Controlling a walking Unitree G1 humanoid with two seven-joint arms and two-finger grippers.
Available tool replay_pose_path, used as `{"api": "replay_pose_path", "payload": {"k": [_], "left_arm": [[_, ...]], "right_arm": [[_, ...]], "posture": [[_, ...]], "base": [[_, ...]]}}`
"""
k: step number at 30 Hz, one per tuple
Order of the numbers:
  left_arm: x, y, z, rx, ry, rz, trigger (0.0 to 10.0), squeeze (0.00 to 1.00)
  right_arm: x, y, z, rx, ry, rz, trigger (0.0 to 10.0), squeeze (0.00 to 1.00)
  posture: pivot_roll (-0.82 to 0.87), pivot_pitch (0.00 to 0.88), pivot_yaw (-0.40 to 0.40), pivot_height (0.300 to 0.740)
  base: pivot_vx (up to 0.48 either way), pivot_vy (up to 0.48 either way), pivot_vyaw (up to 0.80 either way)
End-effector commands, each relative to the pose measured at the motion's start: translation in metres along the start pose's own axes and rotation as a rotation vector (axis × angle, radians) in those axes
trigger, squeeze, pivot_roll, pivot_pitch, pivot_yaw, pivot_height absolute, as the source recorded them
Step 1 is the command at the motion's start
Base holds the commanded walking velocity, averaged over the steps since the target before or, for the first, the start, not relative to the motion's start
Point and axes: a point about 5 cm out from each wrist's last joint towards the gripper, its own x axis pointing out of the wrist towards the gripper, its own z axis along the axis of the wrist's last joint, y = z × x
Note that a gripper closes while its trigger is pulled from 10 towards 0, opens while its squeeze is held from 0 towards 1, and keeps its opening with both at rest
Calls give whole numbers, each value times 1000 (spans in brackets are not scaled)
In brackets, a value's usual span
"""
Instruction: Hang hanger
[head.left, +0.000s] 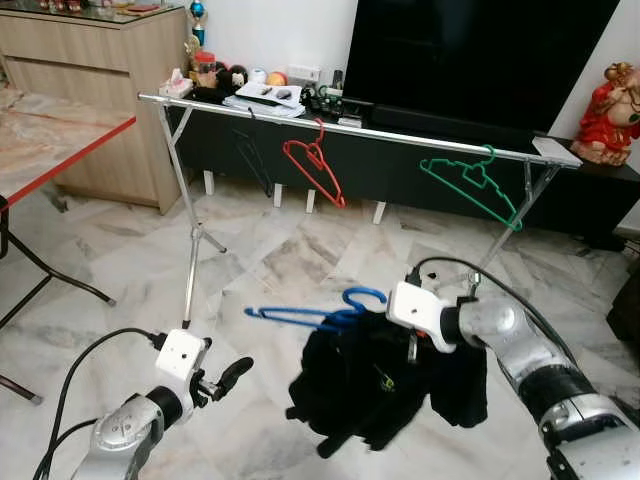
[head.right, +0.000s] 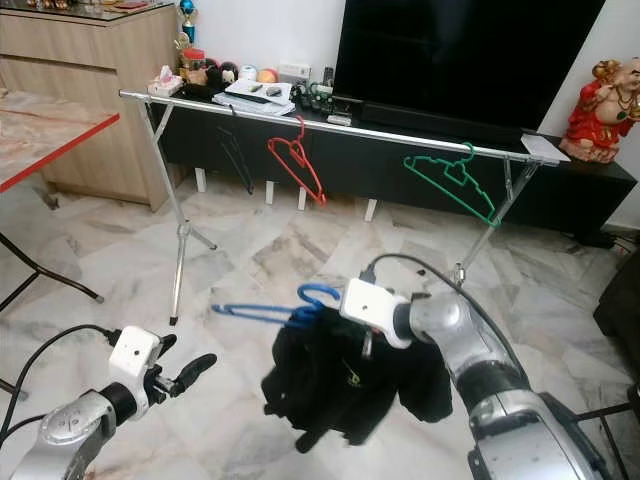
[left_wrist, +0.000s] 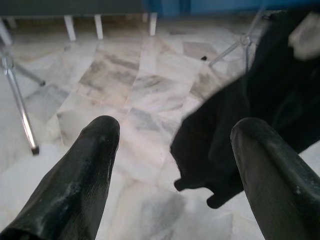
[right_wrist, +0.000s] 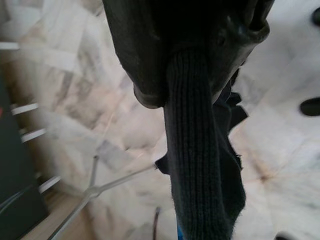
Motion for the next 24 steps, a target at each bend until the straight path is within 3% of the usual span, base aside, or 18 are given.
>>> {"api": "replay_pose_path", "payload": {"k": [1, 8, 17, 24], "left_arm": [[2, 0, -4, -11, 0, 21, 10000, 0], [6, -3, -9, -12, 6, 20, 10000, 0], [15, -14, -3, 59, -5, -91, 10000, 0], [17, -12, -2, 87, 9, -82, 10000, 0]], "right_arm": [[-3, -12, 19, -26, -74, -47, 0, 0], [5, -8, 44, -55, -196, 5, 0, 0], [21, 6, 63, -70, -267, 54, 0, 0], [25, 11, 76, -88, -311, 76, 0, 0]], "posture": [[128, 0, -129, 740], [129, 0, -135, 740], [135, 0, -139, 740], [137, 0, -141, 740]], "base": [[0, 0, 0], [0, 0, 0], [0, 0, 0], [0, 0, 0]]}}
